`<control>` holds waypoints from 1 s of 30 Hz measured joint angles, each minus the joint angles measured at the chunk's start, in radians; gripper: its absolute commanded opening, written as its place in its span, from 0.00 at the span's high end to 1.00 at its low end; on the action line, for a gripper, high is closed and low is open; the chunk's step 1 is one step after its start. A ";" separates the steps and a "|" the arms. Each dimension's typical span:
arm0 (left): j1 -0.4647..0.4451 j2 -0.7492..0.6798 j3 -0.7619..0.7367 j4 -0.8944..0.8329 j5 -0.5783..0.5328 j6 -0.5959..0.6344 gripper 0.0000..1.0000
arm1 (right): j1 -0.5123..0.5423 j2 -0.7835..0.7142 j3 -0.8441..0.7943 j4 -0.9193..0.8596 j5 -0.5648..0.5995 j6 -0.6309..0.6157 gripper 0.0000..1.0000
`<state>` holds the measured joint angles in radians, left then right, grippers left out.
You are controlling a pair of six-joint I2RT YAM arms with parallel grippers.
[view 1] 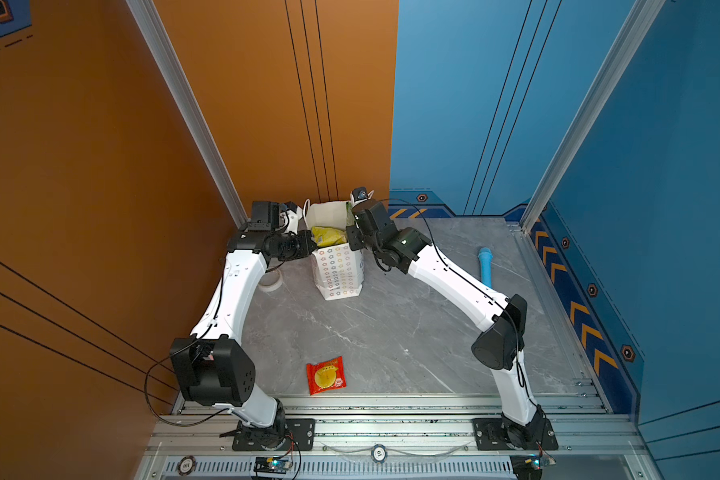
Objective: Place the snacks into the paper bag
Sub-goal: 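Lower the green packet into the paper bag and open the right gripper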
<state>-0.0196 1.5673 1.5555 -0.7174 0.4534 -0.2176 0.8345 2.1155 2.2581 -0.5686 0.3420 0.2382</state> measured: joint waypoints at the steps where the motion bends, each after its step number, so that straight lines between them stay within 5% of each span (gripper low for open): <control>1: 0.000 0.000 0.000 0.000 0.000 0.000 0.98 | 0.002 0.000 -0.001 0.000 0.000 0.000 1.00; 8: 0.000 0.000 0.000 0.000 0.000 0.000 0.99 | 0.016 0.027 0.016 0.000 -0.005 -0.002 0.98; 12: 0.000 0.000 0.000 0.000 0.000 0.000 0.98 | 0.021 0.079 0.045 -0.004 -0.034 0.014 0.68; 15: 0.000 0.000 0.000 0.000 0.000 0.000 0.98 | 0.020 0.112 0.061 -0.016 -0.093 0.024 0.57; 30: 0.001 0.000 -0.002 -0.003 0.000 0.000 0.99 | -0.037 0.125 0.131 -0.024 -0.298 0.070 0.52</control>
<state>-0.0185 1.5673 1.5539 -0.7208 0.4534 -0.2176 0.7971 2.2406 2.3890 -0.5926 0.0437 0.3080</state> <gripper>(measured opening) 0.046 0.485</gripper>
